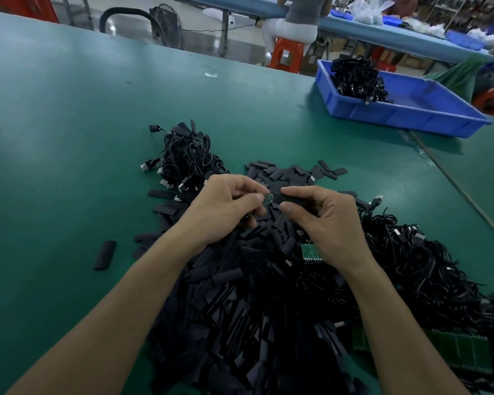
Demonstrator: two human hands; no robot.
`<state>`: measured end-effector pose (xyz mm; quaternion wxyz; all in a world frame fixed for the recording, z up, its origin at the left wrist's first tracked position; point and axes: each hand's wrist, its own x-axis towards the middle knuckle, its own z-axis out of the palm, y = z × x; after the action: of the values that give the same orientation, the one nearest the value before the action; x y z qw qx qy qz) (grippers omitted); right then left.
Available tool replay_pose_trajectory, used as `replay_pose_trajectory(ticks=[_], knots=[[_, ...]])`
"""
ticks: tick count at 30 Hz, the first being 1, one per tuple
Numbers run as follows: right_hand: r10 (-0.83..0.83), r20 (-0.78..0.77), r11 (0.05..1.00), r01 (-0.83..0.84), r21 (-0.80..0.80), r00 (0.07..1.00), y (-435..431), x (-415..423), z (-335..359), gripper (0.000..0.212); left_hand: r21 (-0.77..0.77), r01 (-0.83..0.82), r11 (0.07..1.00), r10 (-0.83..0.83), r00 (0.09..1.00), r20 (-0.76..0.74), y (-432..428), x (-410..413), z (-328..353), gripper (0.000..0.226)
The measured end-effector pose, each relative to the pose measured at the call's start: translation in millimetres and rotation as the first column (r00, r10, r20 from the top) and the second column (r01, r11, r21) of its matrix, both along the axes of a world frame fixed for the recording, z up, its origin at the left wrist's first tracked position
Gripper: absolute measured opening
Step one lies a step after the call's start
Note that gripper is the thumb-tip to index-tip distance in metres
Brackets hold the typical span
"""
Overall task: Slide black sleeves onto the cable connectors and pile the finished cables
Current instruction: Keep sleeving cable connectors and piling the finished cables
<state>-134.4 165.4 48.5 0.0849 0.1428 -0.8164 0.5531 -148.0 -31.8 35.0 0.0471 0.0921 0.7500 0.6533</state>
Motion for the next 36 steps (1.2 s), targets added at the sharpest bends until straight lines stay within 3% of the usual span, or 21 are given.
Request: replay_pose_trajectory(ticks=[16, 23, 28, 36], knots=[[0.181, 0.124, 0.981, -0.189, 0.054, 0.976, 12, -9, 7, 0.021, 0.031, 0.095, 0.995, -0.096, 0.995, 0.020, -7, -2, -1, 0.013], [0.149, 0.119, 0.987, -0.155, 0.042, 0.982, 12, -9, 5, 0.015, 0.038, 0.092, 0.995, -0.093, 0.995, 0.030, -4, 1, 2, 0.011], [0.163, 0.139, 0.985, -0.168, 0.024, 0.977, 14, -7, 7, 0.027, 0.031, 0.076, 0.997, -0.077, 0.997, 0.025, -3, 2, 3, 0.007], [0.164, 0.107, 0.981, -0.174, 0.090, 0.981, 13, -6, 10, 0.026, 0.033, 0.064, 0.997, -0.066, 0.997, 0.048, -4, 2, 2, 0.008]])
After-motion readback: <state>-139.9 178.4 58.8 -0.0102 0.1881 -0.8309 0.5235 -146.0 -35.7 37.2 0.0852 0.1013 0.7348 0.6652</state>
